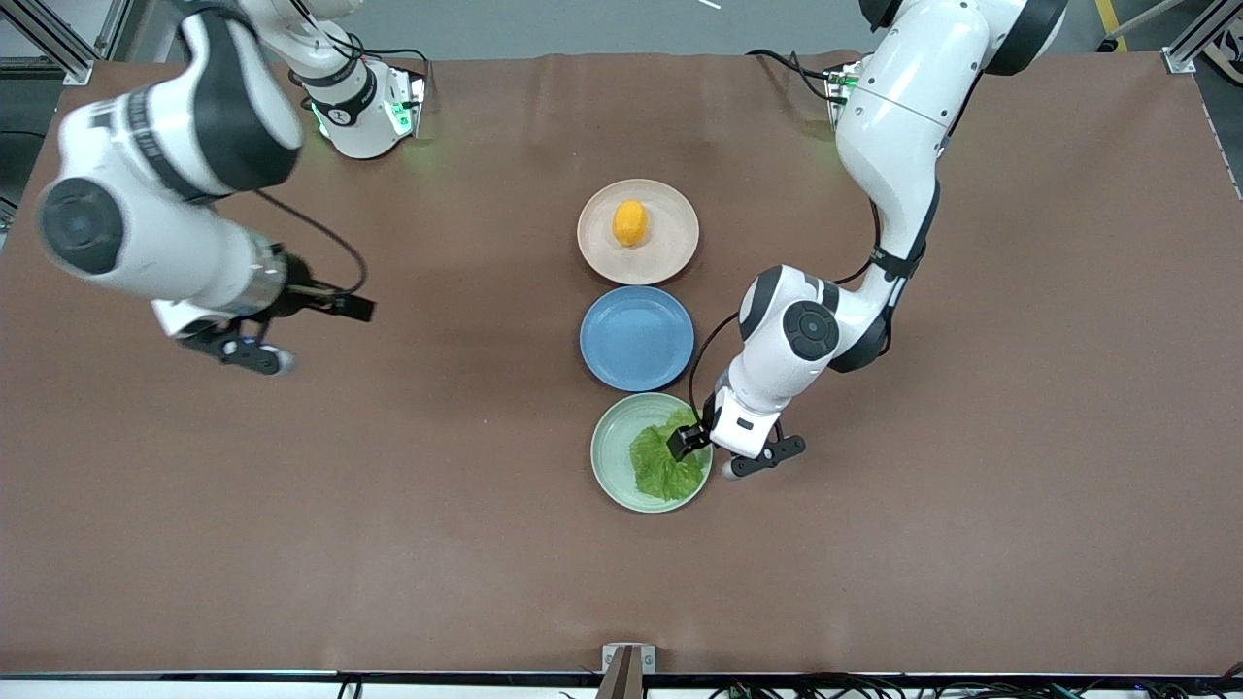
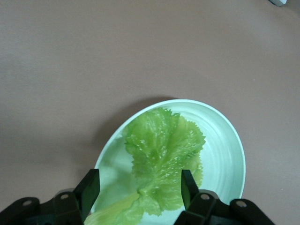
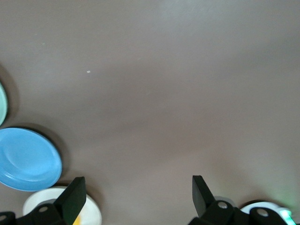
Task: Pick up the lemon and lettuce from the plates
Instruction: 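Grasp the lettuce with the left gripper while the right gripper reaches the lemon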
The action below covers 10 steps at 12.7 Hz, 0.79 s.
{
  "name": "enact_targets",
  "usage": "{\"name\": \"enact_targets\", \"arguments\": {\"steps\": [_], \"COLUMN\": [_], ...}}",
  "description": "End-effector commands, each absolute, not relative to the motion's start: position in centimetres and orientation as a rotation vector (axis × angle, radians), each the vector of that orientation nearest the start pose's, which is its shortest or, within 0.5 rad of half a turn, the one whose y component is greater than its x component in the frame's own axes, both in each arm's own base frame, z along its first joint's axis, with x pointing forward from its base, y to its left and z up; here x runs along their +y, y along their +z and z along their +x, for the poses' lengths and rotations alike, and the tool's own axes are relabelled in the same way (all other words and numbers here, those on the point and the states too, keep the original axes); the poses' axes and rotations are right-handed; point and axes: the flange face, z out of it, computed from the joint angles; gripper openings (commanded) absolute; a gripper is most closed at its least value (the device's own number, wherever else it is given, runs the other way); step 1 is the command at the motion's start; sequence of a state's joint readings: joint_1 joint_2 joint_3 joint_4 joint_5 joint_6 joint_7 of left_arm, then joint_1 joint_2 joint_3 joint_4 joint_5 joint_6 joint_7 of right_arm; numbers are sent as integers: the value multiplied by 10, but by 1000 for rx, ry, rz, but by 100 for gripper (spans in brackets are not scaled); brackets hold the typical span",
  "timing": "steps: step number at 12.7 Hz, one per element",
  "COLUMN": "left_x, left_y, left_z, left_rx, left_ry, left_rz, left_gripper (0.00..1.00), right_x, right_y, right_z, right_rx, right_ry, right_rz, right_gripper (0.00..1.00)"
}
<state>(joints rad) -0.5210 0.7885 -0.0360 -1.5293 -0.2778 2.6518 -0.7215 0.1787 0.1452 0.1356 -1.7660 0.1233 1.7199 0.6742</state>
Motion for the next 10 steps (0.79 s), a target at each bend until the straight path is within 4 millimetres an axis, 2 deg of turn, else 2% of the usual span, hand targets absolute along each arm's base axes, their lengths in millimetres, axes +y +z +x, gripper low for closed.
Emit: {"name": "enact_targets", "arguments": {"steps": [1, 3, 5, 6, 8, 10], "left_x": [-390, -397, -397, -397, -397, -397], "left_y": [218, 216, 213, 213, 210, 203], "left_z": [634, 629, 627, 626, 625, 624], "left_rx": [-736, -698, -689, -692, -682, -680], "left_ry": [-304, -304, -294, -294, -289, -278], "left_rz": [-3431, -3436, -3434, -3433, -3431, -3425], "left_gripper": [75, 74, 73, 72, 71, 69], "right_x": [266, 338, 388, 413, 448, 469], "right_y": [430, 395, 355, 340, 307, 278], "right_z": [489, 438, 389, 366, 340, 325], "right_rx": [785, 876, 928, 899, 796, 731], "right_ry": [302, 248, 196, 181, 151, 130], "right_rz": [-3015, -3001, -2969, -2970, -2982, -2969], "right_gripper": [100, 100, 100, 100, 100, 100]}}
